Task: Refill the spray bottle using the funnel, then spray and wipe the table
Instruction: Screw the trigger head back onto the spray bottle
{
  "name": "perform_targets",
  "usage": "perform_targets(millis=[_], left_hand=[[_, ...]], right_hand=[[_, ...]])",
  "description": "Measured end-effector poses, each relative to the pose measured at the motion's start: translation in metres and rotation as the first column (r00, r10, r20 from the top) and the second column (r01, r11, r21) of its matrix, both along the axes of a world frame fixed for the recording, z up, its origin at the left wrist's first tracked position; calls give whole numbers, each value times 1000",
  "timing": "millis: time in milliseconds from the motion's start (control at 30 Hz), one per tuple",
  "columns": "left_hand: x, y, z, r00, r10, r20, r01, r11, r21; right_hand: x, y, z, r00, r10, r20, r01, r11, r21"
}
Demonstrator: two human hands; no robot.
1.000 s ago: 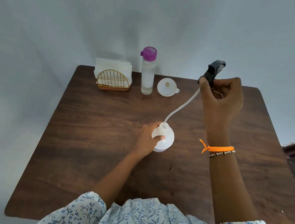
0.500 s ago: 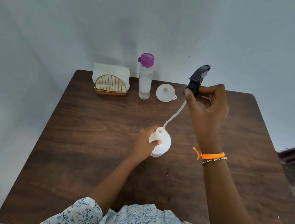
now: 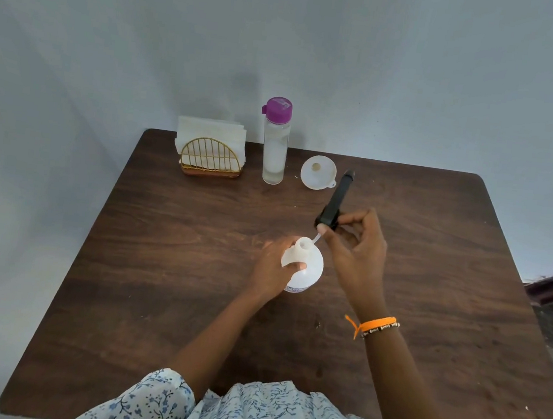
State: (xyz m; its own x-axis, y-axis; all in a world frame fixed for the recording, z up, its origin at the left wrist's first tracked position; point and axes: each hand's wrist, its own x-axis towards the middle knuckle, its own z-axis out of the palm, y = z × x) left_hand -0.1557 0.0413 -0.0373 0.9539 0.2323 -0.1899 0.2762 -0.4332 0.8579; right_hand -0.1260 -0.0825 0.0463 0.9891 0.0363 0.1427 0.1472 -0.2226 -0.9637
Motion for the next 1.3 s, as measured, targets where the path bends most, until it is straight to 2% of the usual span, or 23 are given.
perform_targets(millis=[133,333,467,533,767,1033,1167,1300], left_hand=[[0,0,-2,1000,7,-3,-7,1000,-14],[2,0,-2,999,21,-27,-21,1000,4],[1,1,-4,1000,13,-27,-13,1000,-9],[1,0,-5,999,10,-30,-10,1000,-20],[0,1,-4,1000,13,-20,-14,998,-53],[1,5,-7,1000,-25,1,25,1000,-19],[1,5,-6,999,-35,12,35,999,-13],[0,5,-6,999,-41,18,42,999,-17]], right_hand=[[-7,0,-21,994,25,-105,-23,999,29],[0,0,-20,983,63,-172,-55,997,51],[2,0,-25,959,189,-211,-212,973,-93],[0,3,-28,960,202,-195,-235,957,-167],[7,0,-32,965,189,-182,-230,942,-244],[17,-3,-28,913,369,-173,-408,832,-376],[19,-1,-29,929,346,-134,-369,820,-437],[12,2,-34,977,205,-65,-213,886,-412]])
